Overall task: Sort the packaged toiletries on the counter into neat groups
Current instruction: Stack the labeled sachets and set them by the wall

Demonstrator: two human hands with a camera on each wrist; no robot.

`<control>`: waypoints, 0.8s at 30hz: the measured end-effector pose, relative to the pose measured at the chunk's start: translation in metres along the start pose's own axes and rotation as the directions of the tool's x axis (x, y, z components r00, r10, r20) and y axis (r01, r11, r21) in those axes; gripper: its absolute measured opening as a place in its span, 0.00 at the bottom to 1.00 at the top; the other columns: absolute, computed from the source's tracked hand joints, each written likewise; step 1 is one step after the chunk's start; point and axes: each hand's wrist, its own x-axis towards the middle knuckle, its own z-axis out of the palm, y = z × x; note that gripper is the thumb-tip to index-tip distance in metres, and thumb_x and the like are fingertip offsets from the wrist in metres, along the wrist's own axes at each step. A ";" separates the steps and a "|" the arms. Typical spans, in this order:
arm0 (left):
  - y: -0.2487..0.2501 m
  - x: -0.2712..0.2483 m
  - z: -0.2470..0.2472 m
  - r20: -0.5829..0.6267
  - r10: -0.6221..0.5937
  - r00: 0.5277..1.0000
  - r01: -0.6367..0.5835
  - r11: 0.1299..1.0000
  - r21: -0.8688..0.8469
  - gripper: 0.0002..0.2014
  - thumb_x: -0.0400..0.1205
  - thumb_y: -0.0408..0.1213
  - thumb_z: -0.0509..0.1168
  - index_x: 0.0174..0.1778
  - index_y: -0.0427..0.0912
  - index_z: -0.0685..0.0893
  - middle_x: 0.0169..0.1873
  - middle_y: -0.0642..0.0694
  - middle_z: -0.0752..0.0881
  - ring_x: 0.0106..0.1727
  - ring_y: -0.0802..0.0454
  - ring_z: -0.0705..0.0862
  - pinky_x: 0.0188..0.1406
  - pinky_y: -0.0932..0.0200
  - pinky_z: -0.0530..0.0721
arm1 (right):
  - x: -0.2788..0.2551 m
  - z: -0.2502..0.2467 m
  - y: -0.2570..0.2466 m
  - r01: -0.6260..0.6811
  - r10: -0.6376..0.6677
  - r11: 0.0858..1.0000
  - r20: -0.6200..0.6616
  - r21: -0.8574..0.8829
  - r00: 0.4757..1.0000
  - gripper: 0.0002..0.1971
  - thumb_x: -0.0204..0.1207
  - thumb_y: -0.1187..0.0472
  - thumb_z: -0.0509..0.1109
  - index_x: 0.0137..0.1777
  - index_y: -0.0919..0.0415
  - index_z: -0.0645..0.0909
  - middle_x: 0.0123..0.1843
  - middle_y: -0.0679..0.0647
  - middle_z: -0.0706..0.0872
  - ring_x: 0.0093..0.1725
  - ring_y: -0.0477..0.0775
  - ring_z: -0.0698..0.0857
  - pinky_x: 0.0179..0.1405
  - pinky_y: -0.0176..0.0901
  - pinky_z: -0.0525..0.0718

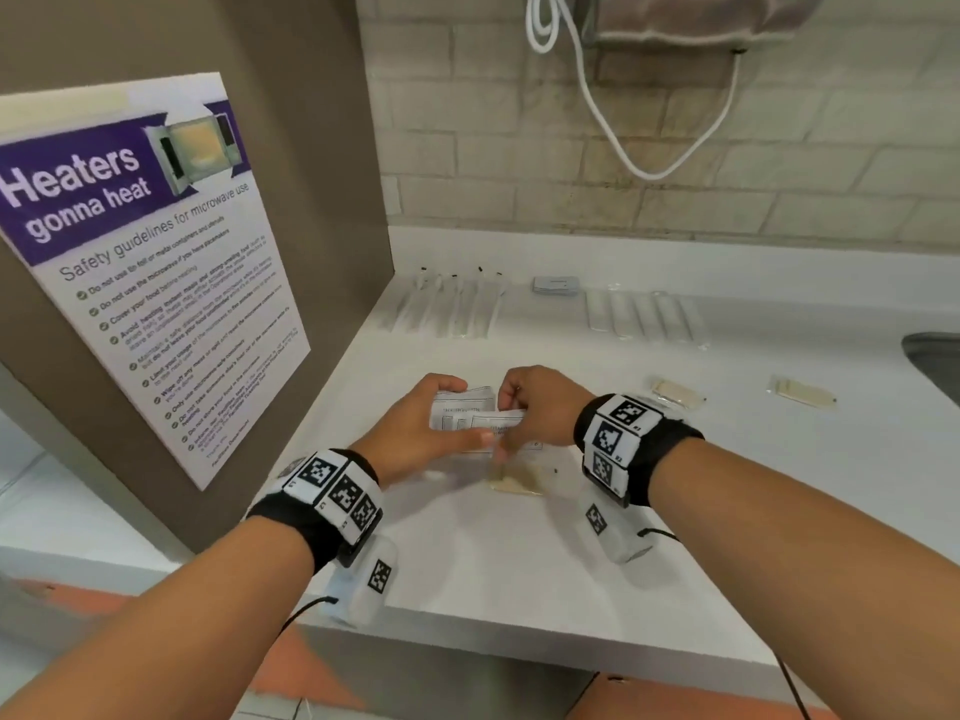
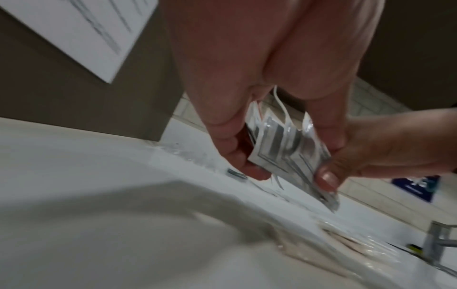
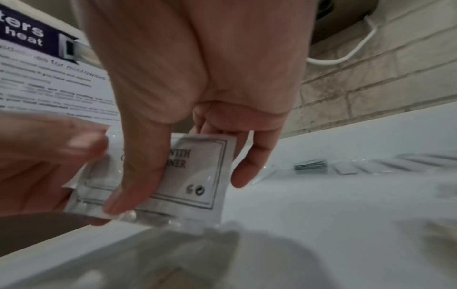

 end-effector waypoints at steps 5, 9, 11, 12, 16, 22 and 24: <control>0.030 0.023 0.050 0.118 0.141 0.983 -0.152 0.985 0.085 0.19 0.80 0.33 0.69 0.66 0.46 0.74 0.61 0.48 0.80 0.59 0.51 0.83 0.61 0.51 0.85 | -0.026 -0.024 0.040 -0.063 0.083 0.993 -0.200 0.102 0.976 0.34 0.49 0.58 0.89 0.50 0.56 0.71 0.46 0.51 0.79 0.42 0.51 0.78 0.33 0.40 0.75; 0.051 0.039 0.100 0.169 0.177 0.970 -0.187 0.981 0.048 0.16 0.81 0.29 0.66 0.62 0.46 0.75 0.59 0.47 0.82 0.55 0.49 0.84 0.57 0.49 0.88 | -0.054 -0.039 0.076 -0.142 0.190 0.970 -0.256 0.196 0.948 0.48 0.52 0.61 0.88 0.70 0.54 0.64 0.60 0.56 0.68 0.58 0.58 0.77 0.55 0.51 0.83; 0.056 0.044 0.128 0.222 0.176 0.959 -0.184 0.983 0.016 0.16 0.81 0.28 0.66 0.61 0.48 0.74 0.58 0.46 0.82 0.54 0.49 0.84 0.54 0.53 0.88 | -0.072 -0.048 0.096 -0.176 0.219 0.960 -0.187 0.219 0.958 0.51 0.57 0.65 0.85 0.77 0.53 0.58 0.61 0.58 0.71 0.59 0.60 0.79 0.60 0.53 0.83; 0.060 0.045 0.142 0.257 0.184 0.949 -0.194 0.981 0.015 0.16 0.81 0.27 0.66 0.61 0.48 0.74 0.58 0.46 0.82 0.53 0.51 0.84 0.53 0.57 0.87 | -0.081 -0.052 0.107 -0.188 0.226 0.954 -0.144 0.234 0.964 0.50 0.60 0.67 0.83 0.77 0.54 0.57 0.61 0.59 0.75 0.57 0.60 0.81 0.59 0.52 0.84; 0.069 0.049 0.199 0.397 0.190 0.898 -0.255 0.959 0.119 0.21 0.83 0.28 0.62 0.69 0.45 0.65 0.59 0.45 0.79 0.57 0.48 0.82 0.54 0.60 0.82 | -0.123 -0.061 0.150 -0.240 0.269 0.946 -0.116 0.217 0.956 0.34 0.68 0.74 0.74 0.73 0.62 0.64 0.60 0.62 0.81 0.54 0.60 0.84 0.51 0.49 0.84; 0.073 0.049 0.259 0.438 0.083 0.895 -0.244 0.914 0.326 0.18 0.84 0.31 0.59 0.68 0.42 0.63 0.57 0.39 0.80 0.53 0.45 0.83 0.48 0.55 0.82 | -0.165 -0.052 0.197 -0.315 0.357 0.930 -0.270 0.187 0.894 0.19 0.69 0.75 0.68 0.58 0.60 0.74 0.58 0.60 0.83 0.50 0.56 0.82 0.40 0.37 0.77; 0.075 0.049 0.271 0.385 0.121 0.915 -0.274 0.887 0.373 0.16 0.83 0.29 0.59 0.65 0.39 0.67 0.59 0.38 0.79 0.59 0.43 0.81 0.55 0.52 0.80 | -0.168 -0.050 0.203 -0.310 0.365 0.929 -0.371 0.202 0.854 0.17 0.68 0.75 0.68 0.51 0.55 0.73 0.55 0.60 0.83 0.47 0.55 0.81 0.33 0.31 0.73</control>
